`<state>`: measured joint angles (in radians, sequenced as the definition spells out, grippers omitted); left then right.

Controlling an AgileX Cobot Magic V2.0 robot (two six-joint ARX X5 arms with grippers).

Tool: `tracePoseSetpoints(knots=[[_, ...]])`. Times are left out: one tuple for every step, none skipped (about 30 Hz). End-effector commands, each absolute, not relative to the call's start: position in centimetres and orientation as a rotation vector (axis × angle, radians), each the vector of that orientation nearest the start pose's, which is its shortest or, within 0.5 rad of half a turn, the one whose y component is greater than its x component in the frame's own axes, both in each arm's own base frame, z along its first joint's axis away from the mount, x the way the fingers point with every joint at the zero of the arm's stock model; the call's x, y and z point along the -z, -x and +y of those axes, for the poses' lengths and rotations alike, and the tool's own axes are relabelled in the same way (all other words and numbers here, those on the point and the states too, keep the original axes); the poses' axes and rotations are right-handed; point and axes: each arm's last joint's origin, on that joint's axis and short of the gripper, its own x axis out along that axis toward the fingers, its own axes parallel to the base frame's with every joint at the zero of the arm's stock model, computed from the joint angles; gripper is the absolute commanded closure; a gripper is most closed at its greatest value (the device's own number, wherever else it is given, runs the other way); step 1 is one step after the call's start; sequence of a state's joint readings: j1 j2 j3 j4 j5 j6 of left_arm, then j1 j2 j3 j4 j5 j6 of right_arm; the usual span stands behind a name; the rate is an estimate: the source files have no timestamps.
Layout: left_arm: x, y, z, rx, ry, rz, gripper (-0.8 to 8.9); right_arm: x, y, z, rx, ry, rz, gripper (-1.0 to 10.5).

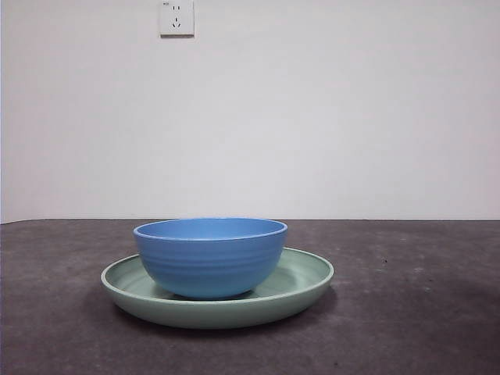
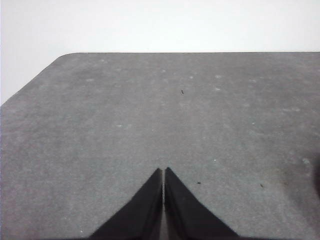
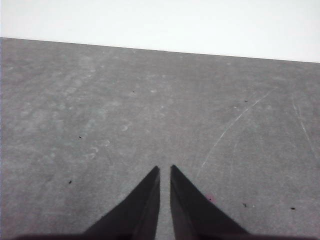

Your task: Pick up the blue bowl, put it on the green plate, put it on desk

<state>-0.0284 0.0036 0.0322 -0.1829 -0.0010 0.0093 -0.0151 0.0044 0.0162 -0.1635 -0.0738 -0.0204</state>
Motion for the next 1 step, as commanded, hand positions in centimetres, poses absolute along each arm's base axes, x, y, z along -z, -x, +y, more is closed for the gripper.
tracePoseSetpoints(knots=[[-14.92,-9.56,-0.27,0.033,-0.013,0.179,8.06,-15.20,-9.61,0.06,-0.055,0.001,0.148,9.2]])
